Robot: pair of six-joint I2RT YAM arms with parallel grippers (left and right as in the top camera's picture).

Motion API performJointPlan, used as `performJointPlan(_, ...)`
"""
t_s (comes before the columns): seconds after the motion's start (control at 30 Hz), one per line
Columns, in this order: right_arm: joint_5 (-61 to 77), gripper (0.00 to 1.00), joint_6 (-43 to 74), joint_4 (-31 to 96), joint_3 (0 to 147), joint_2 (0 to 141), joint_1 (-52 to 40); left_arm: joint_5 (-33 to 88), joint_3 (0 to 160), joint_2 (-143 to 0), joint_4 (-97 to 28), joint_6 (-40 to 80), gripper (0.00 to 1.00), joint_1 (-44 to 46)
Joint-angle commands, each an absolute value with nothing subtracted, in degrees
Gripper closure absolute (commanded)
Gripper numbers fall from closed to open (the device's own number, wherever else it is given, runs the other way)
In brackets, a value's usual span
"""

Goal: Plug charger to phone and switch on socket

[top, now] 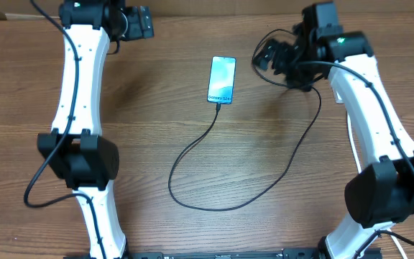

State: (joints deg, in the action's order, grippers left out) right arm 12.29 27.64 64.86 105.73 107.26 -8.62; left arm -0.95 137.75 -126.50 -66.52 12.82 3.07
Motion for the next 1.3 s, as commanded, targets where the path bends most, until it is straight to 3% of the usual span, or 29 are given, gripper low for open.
performJointPlan(0.0,-5.1,0.0,29.0,68.1,112.0,104.8,-7.2,-7.2,137.8,-126.6,-67.7,11.1,0.0,3.4)
performJointPlan(0.13,-13.0,0.0,32.2,70.0,114.8,104.8,-3.4,-7.1,137.8,-127.1,-70.4,11.2,0.0,3.4)
performJointPlan(0.6,-11.9,0.0,37.7,67.5,114.5,106.4,15.7,-5.8,137.8,-127.2,-71.7,13.0,0.0,3.4)
performJointPlan(1.27,-10.9,0.0,37.7,60.3,110.9,118.1,17.0,1.1,137.8,-127.2,-71.8,15.4,0.0,3.4)
